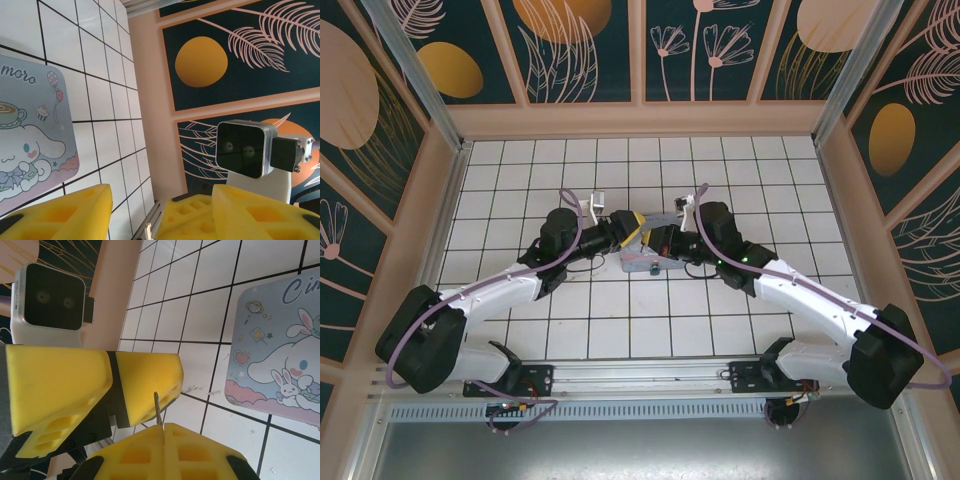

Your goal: Unlock the padlock with the key

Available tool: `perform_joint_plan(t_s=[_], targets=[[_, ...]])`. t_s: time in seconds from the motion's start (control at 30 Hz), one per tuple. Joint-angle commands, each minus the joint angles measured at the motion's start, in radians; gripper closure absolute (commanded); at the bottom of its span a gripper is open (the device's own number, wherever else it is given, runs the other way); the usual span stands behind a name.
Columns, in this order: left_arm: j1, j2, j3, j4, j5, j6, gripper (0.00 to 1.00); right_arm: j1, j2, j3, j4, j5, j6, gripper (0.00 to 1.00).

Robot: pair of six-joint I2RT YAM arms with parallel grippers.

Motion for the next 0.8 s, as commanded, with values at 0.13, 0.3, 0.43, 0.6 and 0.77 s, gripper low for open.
perform_joint_plan(t_s=[0.13,0.3,0.43,0.6,0.77], targets=[[-0.01,0.013,0.021,0.046,0.021,-0.002,0.53,-0.007,0.006,0.04,0.059,-0.029,0.024,1.0],[-0.015,0.02,0.022,0.051,0.024,-0.002,0.64,-0.007,0.012,0.039,0.068,-0.034,0.028,1.0],[-0.02,0.025,0.022,0.051,0.021,0.0,0.68,-0.007,0.016,0.037,0.074,-0.036,0.031,1.0],[-0.021,0.03,0.024,0.051,0.021,0.0,0.76,-0.007,0.022,0.035,0.079,-0.039,0.032,1.0],[-0.021,0.037,0.029,0.047,0.017,0.006,0.86,-0.007,0.028,0.035,0.075,-0.039,0.029,1.0]])
